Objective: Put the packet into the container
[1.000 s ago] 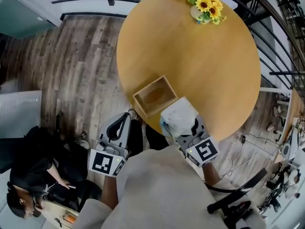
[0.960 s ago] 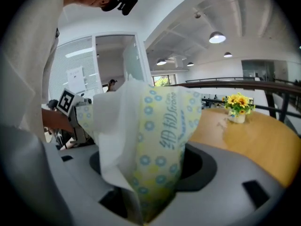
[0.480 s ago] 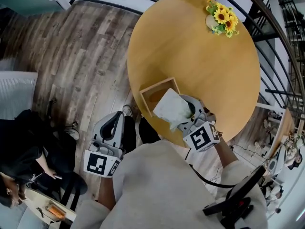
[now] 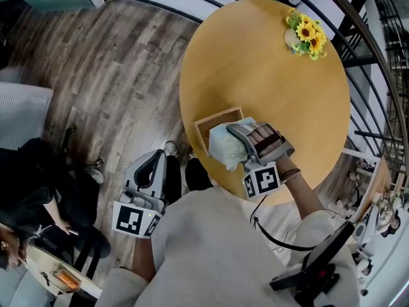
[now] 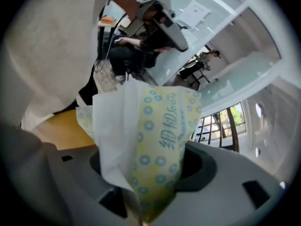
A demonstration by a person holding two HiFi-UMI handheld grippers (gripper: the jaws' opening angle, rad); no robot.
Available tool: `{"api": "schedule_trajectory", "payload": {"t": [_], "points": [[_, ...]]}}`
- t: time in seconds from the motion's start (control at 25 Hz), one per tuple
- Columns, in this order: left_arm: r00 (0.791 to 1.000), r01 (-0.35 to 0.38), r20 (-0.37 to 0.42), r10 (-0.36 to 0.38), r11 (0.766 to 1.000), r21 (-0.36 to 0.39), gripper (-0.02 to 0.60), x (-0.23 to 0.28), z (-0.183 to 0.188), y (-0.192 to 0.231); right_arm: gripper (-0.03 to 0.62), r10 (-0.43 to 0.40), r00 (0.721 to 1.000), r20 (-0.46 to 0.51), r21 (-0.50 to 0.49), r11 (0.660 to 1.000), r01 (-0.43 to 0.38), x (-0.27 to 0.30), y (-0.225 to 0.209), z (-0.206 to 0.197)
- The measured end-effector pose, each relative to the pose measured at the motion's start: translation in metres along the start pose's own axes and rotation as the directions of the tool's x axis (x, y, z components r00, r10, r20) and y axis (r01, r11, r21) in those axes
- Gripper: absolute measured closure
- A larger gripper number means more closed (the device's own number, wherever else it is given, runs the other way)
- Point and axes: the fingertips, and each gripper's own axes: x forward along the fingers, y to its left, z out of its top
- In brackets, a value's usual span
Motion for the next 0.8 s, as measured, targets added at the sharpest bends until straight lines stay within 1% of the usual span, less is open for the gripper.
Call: {"api": "schedule_trajectory", "payload": {"t": [0.04,0.08,0.24,0.4,0.56,0.72,0.8], "points": [[1.000,-0.001,0.001,0.001,1.000,-0.002,0.577,-0.001,0.000,0.000,0.298,-0.002,1.000,-0.018,-0.044,0.999,0.001,0.002,0.002,-0.001],[1.000,-0.001,0.002,0.001,1.000,-0.005,0.576,-0.001,0.000,0.000,0.298,0.002,1.000,-0.023,-0.058,0.998,-0.003,0.003,0.003,-0.001],[1.000,0.001,0.010,0.000,1.000,-0.016,0.577,-0.004,-0.001,0.001,0.298,0.045,0.999,0.009,-0.003,0.999,-0.045,0.006,0.003,0.008],[1.000,-0.007,0.017,0.007,1.000,-0.017,0.577,-0.005,0.001,0.001,0.298,0.122,0.992,-0.009,-0.029,0.992,-0.122,0.021,0.011,0.000],[0.999,-0.032,0.027,0.034,0.999,-0.042,0.577,-0.010,0.002,0.008,0.298,0.219,0.975,-0.028,-0.033,0.975,-0.220,0.035,0.018,-0.007],[0.997,-0.063,0.041,0.066,0.995,-0.082,0.577,-0.017,0.002,0.017,0.298,0.318,0.948,-0.019,0.010,0.948,-0.318,0.038,0.018,-0.009],[0.996,-0.071,0.050,0.076,0.993,-0.094,0.577,-0.020,0.002,0.020,0.298,0.353,0.935,-0.040,0.012,0.936,-0.352,0.039,0.019,-0.018]]}}
